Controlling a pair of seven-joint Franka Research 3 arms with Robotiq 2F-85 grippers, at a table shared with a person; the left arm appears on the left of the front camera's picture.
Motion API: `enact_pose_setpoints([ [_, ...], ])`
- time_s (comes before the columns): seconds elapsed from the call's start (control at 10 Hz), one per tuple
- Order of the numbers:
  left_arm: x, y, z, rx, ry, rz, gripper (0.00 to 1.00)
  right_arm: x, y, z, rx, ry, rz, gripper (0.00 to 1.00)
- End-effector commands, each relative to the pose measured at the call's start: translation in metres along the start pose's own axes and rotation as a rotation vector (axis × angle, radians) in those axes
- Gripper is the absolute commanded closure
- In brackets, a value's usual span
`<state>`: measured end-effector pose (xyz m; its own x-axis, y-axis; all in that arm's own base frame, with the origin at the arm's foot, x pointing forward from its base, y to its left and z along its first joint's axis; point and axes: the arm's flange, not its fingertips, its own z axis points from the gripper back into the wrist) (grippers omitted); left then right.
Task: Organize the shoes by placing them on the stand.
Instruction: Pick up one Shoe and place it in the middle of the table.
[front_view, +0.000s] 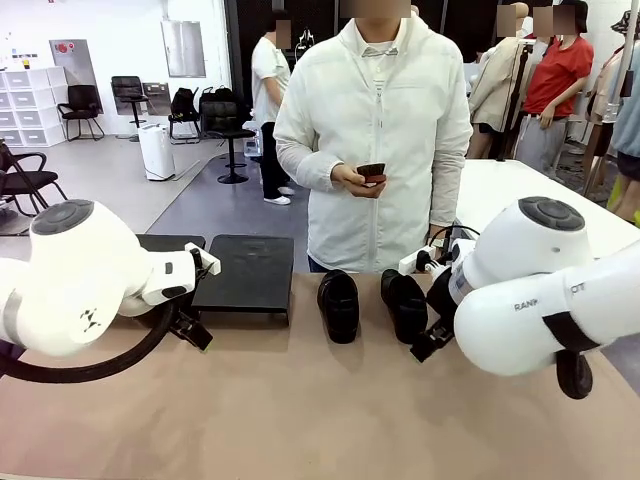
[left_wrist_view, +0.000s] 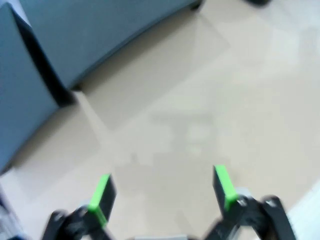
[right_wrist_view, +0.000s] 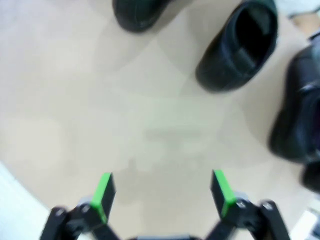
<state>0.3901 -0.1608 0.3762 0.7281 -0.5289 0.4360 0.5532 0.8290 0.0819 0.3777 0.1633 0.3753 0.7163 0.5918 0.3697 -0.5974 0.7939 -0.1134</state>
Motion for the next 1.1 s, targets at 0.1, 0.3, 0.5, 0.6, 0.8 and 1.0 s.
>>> enact_pose_setpoints([
  [0.1,-0.021,-0.02,0.094,-0.168,0.032,0.117,0.0,-0.033,0.018,0.107,0.037,0.104,-0.011,0.0],
  [0.3,-0.055,-0.034,0.172,-0.171,-0.05,0.18,0.0,-0.076,0.016,0.184,0.062,0.067,-0.104,0.0],
  [0.5,-0.116,-0.048,0.235,-0.202,-0.105,0.123,0.0,-0.127,0.008,0.237,0.112,-0.032,-0.086,0.0],
  [0.6,-0.144,-0.052,0.25,-0.202,-0.15,0.121,0.0,-0.148,-0.002,0.25,0.104,-0.068,-0.112,0.0],
  [0.8,-0.199,-0.05,0.258,-0.184,-0.235,0.261,0.0,-0.178,-0.031,0.25,0.11,-0.136,-0.232,0.0],
  [1.0,-0.113,-0.041,0.332,-0.172,-0.185,0.178,0.0,-0.156,-0.021,0.29,0.108,-0.119,-0.204,0.0],
])
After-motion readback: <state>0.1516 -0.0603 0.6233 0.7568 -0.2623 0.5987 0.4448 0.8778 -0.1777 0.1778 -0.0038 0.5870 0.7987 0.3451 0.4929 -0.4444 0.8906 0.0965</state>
